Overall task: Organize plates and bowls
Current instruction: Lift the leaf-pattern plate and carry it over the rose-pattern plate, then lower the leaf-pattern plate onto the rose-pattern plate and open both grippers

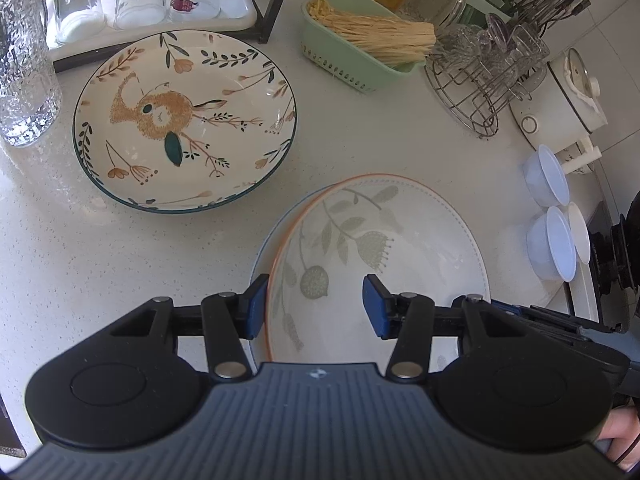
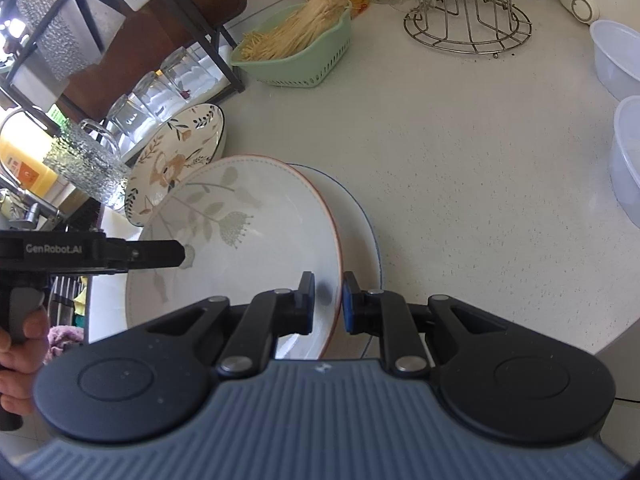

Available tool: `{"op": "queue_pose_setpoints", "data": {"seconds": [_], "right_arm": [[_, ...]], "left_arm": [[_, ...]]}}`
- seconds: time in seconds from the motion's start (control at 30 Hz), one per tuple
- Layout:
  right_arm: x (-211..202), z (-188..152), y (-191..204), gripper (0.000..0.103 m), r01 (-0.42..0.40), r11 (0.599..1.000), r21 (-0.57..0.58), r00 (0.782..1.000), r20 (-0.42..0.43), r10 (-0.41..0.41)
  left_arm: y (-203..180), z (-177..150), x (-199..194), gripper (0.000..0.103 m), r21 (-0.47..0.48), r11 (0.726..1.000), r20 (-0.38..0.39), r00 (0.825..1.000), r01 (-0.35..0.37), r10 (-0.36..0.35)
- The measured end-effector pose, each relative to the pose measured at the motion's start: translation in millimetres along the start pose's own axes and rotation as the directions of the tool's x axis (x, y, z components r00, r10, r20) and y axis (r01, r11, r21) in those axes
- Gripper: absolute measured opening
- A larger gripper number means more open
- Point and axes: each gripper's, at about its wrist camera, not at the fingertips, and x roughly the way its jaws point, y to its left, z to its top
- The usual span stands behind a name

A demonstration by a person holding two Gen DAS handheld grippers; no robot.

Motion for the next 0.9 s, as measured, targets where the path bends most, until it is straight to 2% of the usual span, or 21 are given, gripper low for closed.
{"op": "queue_pose_setpoints", "data": {"seconds": [0.17, 0.53, 0.77, 0.9], "right_arm": [[2, 2, -1, 0.017, 0.0, 1.0, -0.004, 1.0, -0.002, 0.0], [10, 3, 0, 0.017, 0.018, 1.0, -0.021, 1.0, -0.011, -0.018], [10, 5, -2, 0.018, 0.011, 1.0, -0.01, 1.0, -0.003, -0.011], [10, 7, 1, 0.018, 0.018, 1.0, -0.024, 1.0, 0.001, -0.018]], "left_arm": [[-5, 1, 0, 0.054, 0.032, 0.999, -0.012, 1.0, -0.018, 0.018], [-6, 3, 11, 0.055, 0.009, 0.999, -0.012, 0.999, -0.043, 0.043], [-4, 3, 10, 0.056, -0.049, 0.998, -0.011, 0.999, -0.038, 0.038], [8, 0, 11, 0.058, -0.144, 0.99, -0.024, 1.0, 0.005, -0.008]]}}
